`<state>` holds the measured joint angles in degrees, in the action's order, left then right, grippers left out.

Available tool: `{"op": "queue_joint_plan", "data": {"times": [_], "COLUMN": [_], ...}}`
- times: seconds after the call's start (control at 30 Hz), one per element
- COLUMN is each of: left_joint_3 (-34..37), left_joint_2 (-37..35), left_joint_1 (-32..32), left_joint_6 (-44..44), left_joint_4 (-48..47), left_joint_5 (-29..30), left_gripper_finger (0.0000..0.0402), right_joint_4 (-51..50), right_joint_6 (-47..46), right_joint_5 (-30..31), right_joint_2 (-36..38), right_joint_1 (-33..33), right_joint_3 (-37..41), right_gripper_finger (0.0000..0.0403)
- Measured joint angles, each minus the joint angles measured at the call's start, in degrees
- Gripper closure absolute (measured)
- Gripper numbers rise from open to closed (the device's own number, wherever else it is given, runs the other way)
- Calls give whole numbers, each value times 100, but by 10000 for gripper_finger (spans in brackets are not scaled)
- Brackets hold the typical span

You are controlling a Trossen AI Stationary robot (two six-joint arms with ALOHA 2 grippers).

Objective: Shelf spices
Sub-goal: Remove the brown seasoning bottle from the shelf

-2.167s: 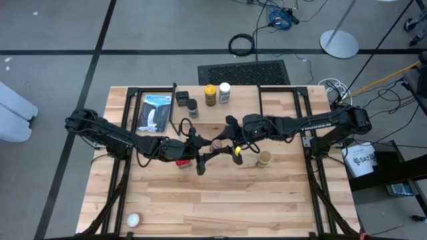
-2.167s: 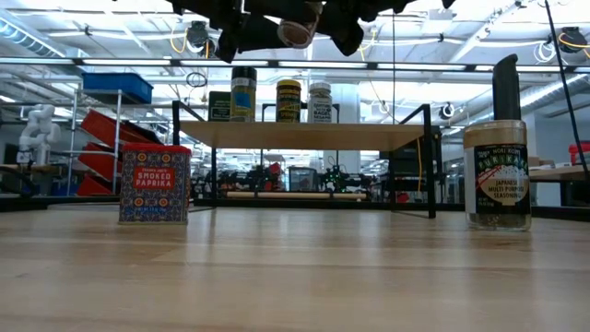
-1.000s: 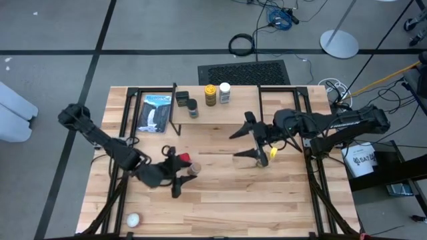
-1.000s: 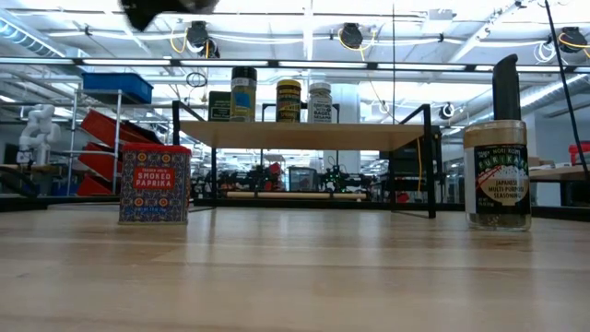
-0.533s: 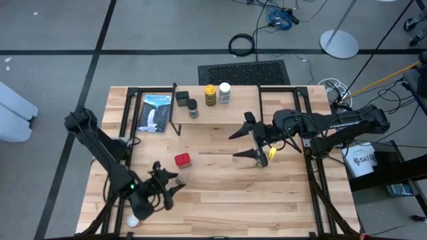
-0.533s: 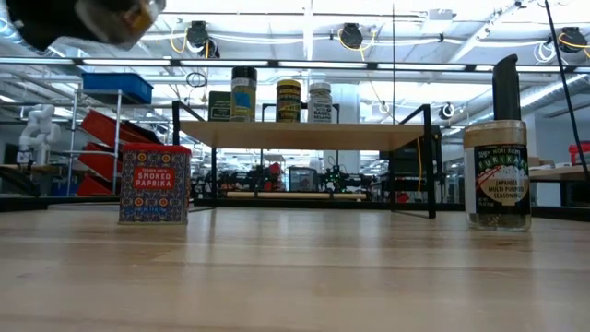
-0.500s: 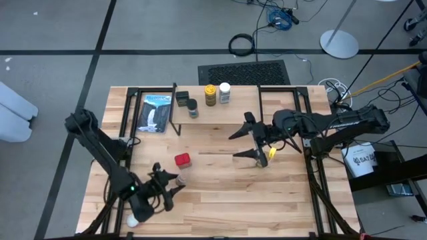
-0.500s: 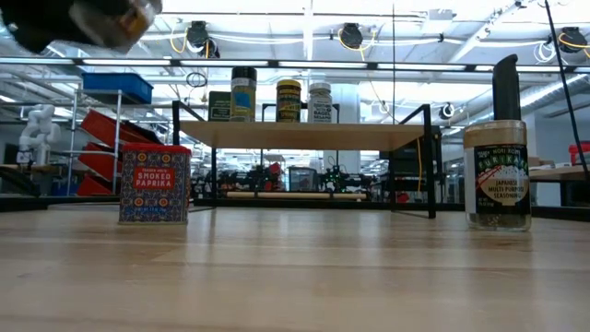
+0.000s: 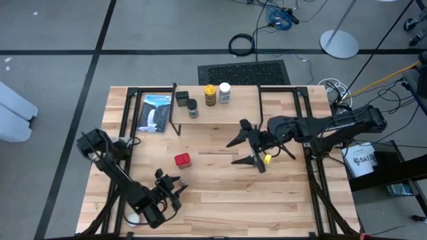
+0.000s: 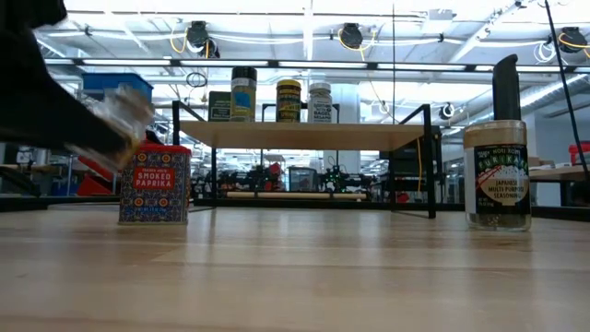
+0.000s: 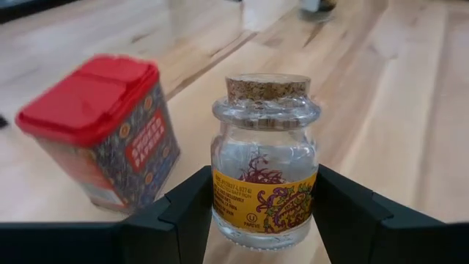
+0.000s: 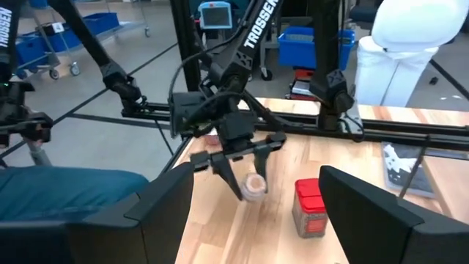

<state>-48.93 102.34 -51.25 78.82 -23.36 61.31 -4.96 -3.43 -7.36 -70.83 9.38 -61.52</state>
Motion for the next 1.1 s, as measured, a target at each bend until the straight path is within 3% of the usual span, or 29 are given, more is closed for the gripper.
{"op": "queue_joint_plan", "data": {"times": [0.37,1.1], "left_joint_3": [2,4], "left_joint_2": [119,512], "left_joint_1": [260,356], "left_joint_6": [-63,-137], "left_joint_4": [3,-13], "left_joint_5": [-407,-665], "left_gripper_finger": [192,192], "right_joint_4": [-14,-12], "right_joint_6": [88,153], "right_joint_5": [5,6], "right_joint_2": [-33,-30], "right_joint_1": [121,125], "right_joint_3": [0,0], "right_gripper_finger": [122,122]}}
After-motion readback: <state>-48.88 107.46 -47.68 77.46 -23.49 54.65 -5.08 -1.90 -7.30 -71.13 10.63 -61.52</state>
